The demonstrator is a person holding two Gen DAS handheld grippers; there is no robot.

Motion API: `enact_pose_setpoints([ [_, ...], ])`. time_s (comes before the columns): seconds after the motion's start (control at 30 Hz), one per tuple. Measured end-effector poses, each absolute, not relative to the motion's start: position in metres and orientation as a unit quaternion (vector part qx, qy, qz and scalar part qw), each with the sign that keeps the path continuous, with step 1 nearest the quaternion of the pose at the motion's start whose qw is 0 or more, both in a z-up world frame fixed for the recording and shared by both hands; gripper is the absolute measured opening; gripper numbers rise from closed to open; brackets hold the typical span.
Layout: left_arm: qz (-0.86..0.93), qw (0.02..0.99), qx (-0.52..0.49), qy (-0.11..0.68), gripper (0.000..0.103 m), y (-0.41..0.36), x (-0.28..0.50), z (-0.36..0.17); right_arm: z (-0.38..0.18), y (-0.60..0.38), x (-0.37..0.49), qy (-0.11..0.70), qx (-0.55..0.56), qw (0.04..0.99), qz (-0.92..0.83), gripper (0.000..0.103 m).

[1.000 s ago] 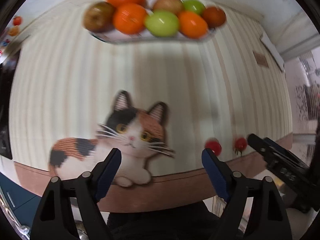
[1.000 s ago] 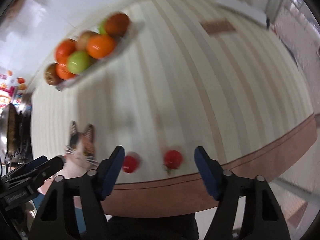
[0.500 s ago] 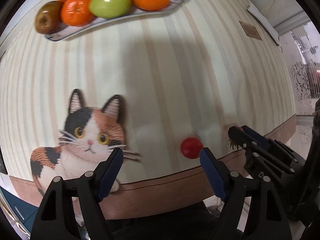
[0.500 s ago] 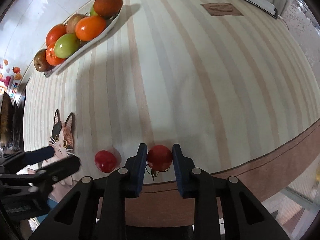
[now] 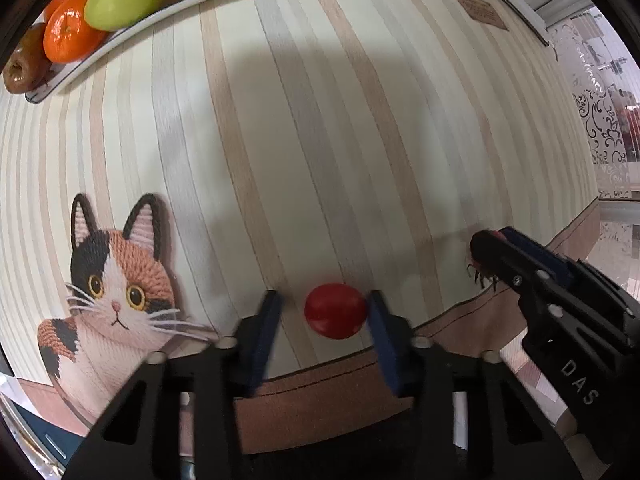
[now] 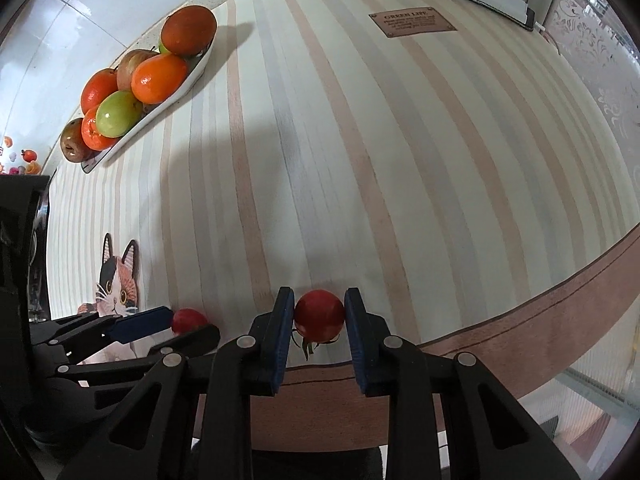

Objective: Organize fruits
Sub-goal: 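Grasp a cherry tomato with the left gripper while the right grasps the other, then place the cherry tomatoes on the plate with the left gripper while the right places its tomato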

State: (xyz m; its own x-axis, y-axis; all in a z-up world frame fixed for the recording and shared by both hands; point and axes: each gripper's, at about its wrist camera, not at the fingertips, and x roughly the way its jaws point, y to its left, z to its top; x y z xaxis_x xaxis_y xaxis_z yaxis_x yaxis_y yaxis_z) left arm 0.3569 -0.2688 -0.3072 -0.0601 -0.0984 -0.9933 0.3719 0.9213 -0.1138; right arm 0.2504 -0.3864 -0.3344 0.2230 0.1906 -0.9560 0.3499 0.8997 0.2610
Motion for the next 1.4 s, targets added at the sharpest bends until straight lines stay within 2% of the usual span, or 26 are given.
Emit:
enact_pose_setpoints([
  [0.03,-0.174,0.680,0.098,0.706,0.028,-0.271,0.358,-0.308,-0.335,-0.386,0.251,0.622,0.217,0.751,-0.053,0.028],
  [0.23,-0.172,0.695,0.086,0.693,0.028,-0.256,0.360,-0.297,-0.327,-0.384,0.257,0.616,0.218,0.756,-0.046,0.028],
  [0.6,-0.143,0.753,0.002,0.642,0.028,-0.178,0.396,-0.218,-0.279,-0.371,0.288,0.580,0.222,0.784,-0.004,0.028],
  [0.8,-0.121,0.781,-0.034,0.612,0.028,-0.147,0.446,-0.185,-0.263,-0.343,0.334,0.562,0.233,0.793,0.041,0.028],
  [1.0,-0.097,0.788,-0.052,0.606,0.028,-0.122,0.484,-0.179,-0.250,-0.312,0.393,0.545,0.242,0.798,0.086,0.028],
  [1.4,-0.068,0.765,-0.071,0.637,0.028,-0.112,0.541,-0.224,-0.254,-0.276,0.497,0.552,0.229,0.794,0.113,0.028],
])
